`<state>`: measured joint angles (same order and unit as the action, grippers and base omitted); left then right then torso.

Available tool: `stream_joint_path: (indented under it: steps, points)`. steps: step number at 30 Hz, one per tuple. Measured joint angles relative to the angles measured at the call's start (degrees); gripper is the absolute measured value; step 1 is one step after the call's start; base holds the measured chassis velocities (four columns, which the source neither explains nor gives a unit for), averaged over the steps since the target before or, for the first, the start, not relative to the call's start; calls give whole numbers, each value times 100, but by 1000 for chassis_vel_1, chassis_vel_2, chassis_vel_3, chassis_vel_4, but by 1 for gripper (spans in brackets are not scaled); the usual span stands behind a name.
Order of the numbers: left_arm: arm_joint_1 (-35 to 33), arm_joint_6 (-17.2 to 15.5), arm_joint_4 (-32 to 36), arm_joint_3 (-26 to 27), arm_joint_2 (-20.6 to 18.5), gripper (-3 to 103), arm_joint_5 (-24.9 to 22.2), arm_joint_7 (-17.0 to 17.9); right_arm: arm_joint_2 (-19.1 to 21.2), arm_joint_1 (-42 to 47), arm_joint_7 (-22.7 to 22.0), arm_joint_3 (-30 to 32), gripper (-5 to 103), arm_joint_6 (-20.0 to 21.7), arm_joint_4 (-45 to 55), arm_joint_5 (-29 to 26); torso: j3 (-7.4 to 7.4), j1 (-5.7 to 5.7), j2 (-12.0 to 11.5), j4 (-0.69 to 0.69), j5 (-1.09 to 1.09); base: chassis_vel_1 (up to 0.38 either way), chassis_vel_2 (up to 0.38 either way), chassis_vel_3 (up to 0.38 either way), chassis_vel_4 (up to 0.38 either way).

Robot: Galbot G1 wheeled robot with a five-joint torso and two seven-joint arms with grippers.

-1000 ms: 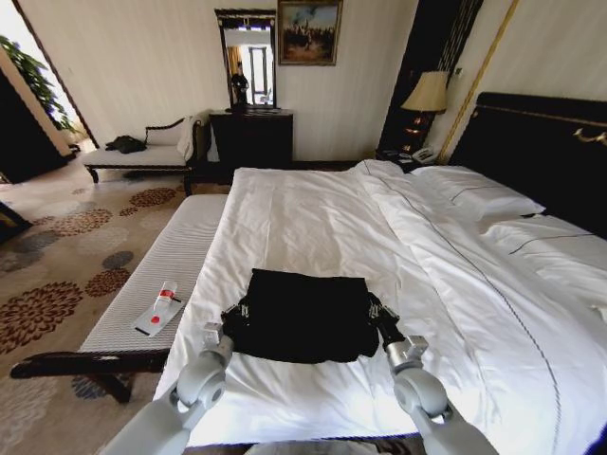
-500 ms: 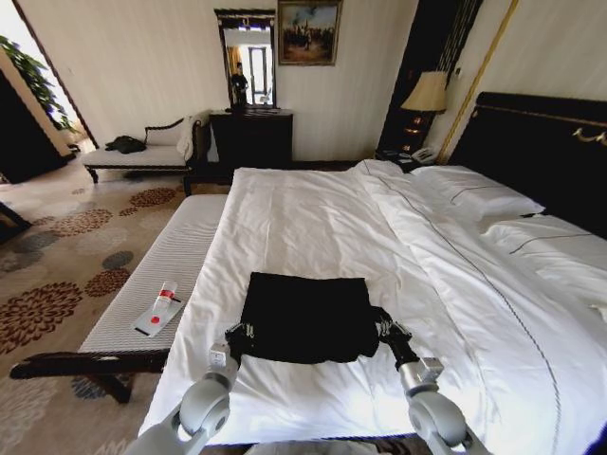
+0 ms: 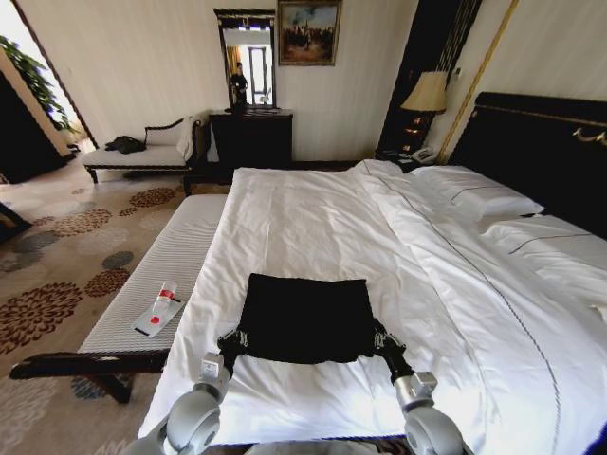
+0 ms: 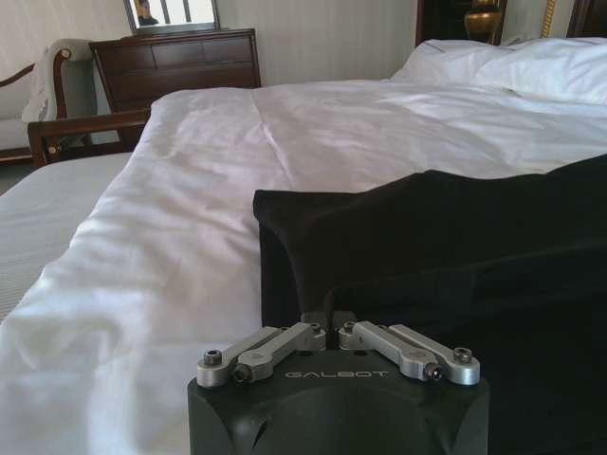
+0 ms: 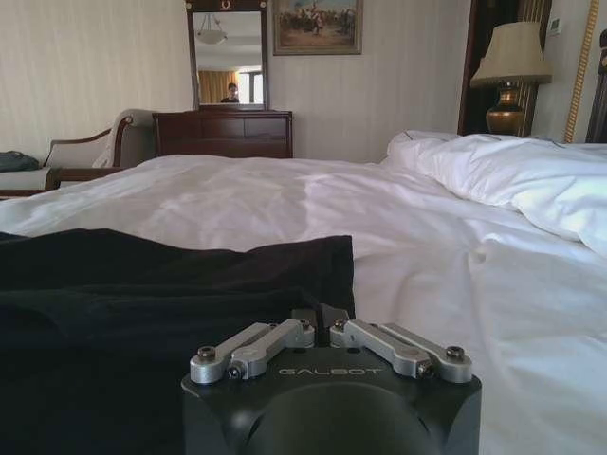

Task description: Fold the clothes on the bed.

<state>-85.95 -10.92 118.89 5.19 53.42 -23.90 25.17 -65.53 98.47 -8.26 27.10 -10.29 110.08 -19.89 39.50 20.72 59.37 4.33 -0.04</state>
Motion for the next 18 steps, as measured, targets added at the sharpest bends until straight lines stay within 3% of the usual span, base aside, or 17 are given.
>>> stream_joint_path:
  steps: [1, 3, 5, 8, 10, 11, 13, 14, 17, 18]
  points:
    - [-4, -34, -13, -37, 31, -2, 8, 6, 0, 58, 22, 9, 4, -13, -13, 35, 0, 0, 0, 1, 0, 0, 0, 0, 0]
    - [-18, -97, 18, -84, -4, 6, -31, 23, 0, 133, 31, 17, 15, -57, -18, 115, 0, 0, 0, 1, 0, 0, 0, 0, 0]
    - [-39, -117, 60, -101, -69, 12, -53, 17, 0, 179, 47, 16, 15, -86, -16, 158, 0, 0, 0, 0, 0, 0, 0, 0, 0]
    - [-199, -158, 150, -85, -343, 28, 77, -126, -18, 366, 93, -13, 32, -231, 27, 357, 0, 0, 0, 0, 1, 0, 0, 0, 0]
    - [-276, -137, 166, -57, -412, 28, 206, -190, -30, 453, 102, -21, 37, -284, 47, 442, 0, 0, 0, 0, 1, 0, 0, 0, 0]
    - [-354, -100, 195, -26, -466, 39, 329, -251, -33, 516, 108, -15, 42, -325, 76, 495, 0, 0, 0, 1, 0, 0, 0, 0, 0]
    - [-409, -69, 235, -4, -498, 39, 391, -279, -35, 561, 111, 4, 48, -348, 114, 511, 0, 0, 0, 1, 0, 0, 0, 0, 0]
    - [-459, -40, 300, 21, -524, 44, 420, -299, -35, 591, 110, 38, 53, -357, 163, 499, 0, 0, 0, 0, 1, 0, 0, 0, 0]
    - [-422, -7, 487, 128, -538, 60, 160, -257, 6, 606, 56, 201, 64, -319, 411, 171, 0, 0, 0, -1, 1, 0, 0, 0, 0]
    - [-319, -7, 490, 181, -524, 60, -35, -193, 30, 583, 15, 249, 70, -260, 509, -10, 0, -1, 0, 0, 1, 0, 0, 0, 0]
